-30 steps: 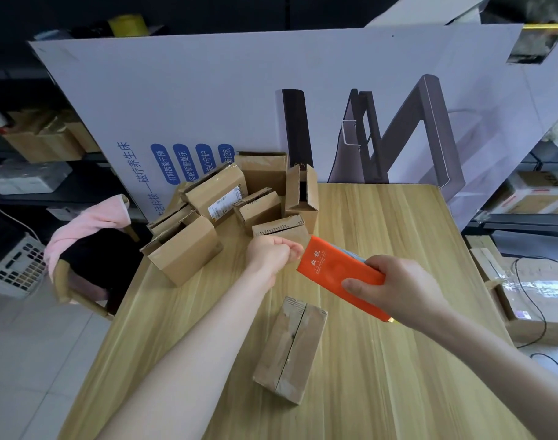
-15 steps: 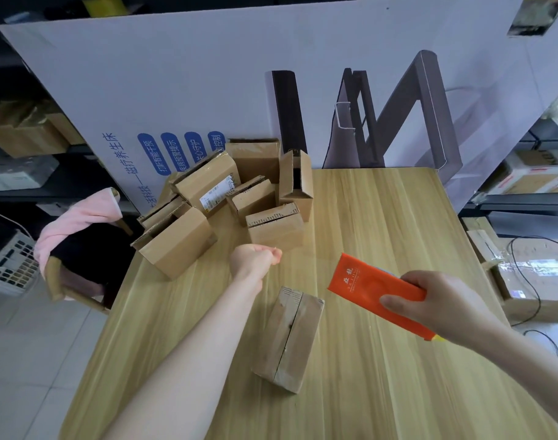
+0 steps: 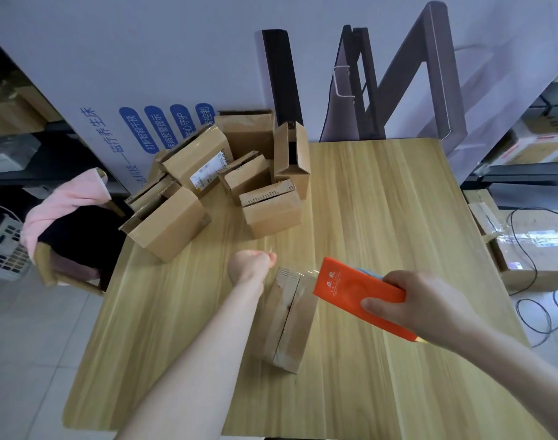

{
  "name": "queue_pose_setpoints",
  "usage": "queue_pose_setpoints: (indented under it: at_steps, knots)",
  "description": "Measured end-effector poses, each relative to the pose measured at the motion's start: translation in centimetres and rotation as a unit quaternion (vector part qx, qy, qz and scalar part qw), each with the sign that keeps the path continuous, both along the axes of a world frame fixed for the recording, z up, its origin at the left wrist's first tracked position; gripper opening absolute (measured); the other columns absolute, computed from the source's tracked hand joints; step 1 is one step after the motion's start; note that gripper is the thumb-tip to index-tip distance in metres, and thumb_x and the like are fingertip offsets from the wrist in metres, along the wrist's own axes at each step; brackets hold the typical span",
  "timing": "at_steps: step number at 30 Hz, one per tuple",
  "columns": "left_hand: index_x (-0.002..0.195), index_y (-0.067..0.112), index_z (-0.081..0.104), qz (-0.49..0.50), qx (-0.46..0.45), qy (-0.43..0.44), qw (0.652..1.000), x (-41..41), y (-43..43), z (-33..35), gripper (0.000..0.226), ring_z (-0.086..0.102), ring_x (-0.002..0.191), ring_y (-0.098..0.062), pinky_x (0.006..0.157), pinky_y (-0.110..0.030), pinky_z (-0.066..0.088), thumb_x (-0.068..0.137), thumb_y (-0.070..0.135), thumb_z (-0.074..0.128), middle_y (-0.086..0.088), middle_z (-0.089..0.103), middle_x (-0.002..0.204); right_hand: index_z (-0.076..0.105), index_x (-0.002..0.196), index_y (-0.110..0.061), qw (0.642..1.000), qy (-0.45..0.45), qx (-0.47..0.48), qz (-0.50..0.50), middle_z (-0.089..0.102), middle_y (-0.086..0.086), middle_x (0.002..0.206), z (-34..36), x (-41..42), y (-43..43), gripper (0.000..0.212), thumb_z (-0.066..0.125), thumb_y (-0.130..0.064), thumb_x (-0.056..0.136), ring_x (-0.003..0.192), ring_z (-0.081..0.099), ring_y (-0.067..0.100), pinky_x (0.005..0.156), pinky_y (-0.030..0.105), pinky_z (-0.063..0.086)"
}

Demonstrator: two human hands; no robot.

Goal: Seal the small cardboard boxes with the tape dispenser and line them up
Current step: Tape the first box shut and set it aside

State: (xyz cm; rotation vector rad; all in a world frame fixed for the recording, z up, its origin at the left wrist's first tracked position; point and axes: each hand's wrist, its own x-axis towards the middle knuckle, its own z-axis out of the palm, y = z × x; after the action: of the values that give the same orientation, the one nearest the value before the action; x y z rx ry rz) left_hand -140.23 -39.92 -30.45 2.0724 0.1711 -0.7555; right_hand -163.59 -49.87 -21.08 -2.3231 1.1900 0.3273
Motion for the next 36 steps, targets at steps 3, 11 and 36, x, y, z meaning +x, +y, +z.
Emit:
queue_pose_setpoints:
  at_steps: [3, 11, 36]
  knots:
    - [0.067, 0.02, 0.066, -0.01, 0.005, -0.016, 1.0, 0.0, 0.0, -0.3, 0.016, 0.062, 0.077, -0.021, 0.071, -0.026, 0.045, 0.077, 0.009, 0.072, -0.003, 0.07, 0.082, 0.061, 0.086, -0.032, 0.999, 0.027, -0.016, -0.01, 0.06, -0.015, 0.069, -0.9, 0.4, -1.0, 0.032, 0.061, -0.063, 0.077, 0.06, 0.058, 0.0, 0.045, 0.019, 0.033]
    - [0.077, 0.021, 0.07, -0.03, 0.022, -0.033, 0.999, -1.1, 0.9, -2.2, 0.008, 0.057, 0.076, -0.014, 0.07, -0.024, 0.041, 0.082, 0.014, 0.072, 0.005, 0.064, 0.081, 0.062, 0.088, -0.026, 0.997, 0.074, -0.022, -0.004, 0.061, -0.011, 0.073, -4.3, 1.9, -2.7, 0.04, 0.057, -0.065, 0.078, 0.062, 0.061, 0.008, 0.044, 0.02, 0.038]
    - [0.125, 0.018, 0.06, -0.03, 0.004, -0.144, 0.989, -3.7, 2.5, -7.1, 0.039, 0.061, 0.105, -0.017, 0.086, -0.028, 0.046, 0.089, 0.032, 0.064, 0.002, 0.064, 0.117, 0.058, 0.081, -0.02, 0.989, 0.124, -0.08, 0.019, 0.06, -0.007, 0.071, -7.6, 4.3, -2.4, 0.041, 0.055, -0.06, 0.081, 0.061, 0.057, 0.012, 0.053, 0.022, 0.042]
